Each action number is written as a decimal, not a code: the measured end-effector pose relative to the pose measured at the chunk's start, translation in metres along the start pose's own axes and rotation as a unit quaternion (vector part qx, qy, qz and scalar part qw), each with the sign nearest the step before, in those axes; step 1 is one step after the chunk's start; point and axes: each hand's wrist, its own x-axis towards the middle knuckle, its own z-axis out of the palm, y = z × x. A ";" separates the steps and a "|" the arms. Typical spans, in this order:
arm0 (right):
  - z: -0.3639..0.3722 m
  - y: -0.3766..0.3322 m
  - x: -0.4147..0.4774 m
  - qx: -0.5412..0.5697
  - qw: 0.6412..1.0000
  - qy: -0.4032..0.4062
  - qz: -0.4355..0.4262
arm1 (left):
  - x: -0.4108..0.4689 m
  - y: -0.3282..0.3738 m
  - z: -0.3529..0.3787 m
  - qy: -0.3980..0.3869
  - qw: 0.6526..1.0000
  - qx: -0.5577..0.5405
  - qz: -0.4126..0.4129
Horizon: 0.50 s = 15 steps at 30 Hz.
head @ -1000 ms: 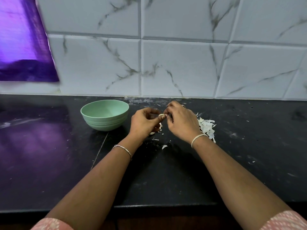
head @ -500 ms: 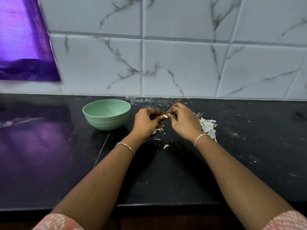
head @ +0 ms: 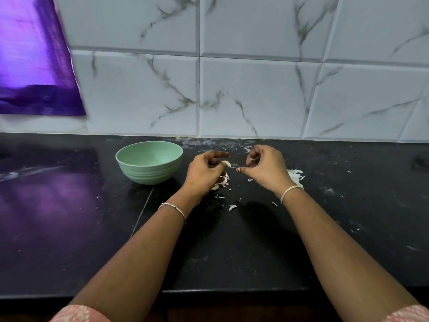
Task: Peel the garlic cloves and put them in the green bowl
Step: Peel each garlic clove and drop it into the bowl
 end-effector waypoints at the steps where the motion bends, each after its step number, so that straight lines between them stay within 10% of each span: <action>1: 0.002 -0.002 -0.001 0.057 0.998 -0.010 0.006 | 0.001 0.000 -0.001 0.014 1.000 0.012 0.006; 5: 0.010 -0.011 -0.007 0.299 0.950 -0.074 0.049 | 0.002 0.001 -0.001 0.056 0.995 0.061 0.054; 15: 0.013 -0.014 -0.010 0.435 0.884 -0.076 0.153 | 0.002 0.000 -0.003 0.014 0.998 0.034 0.060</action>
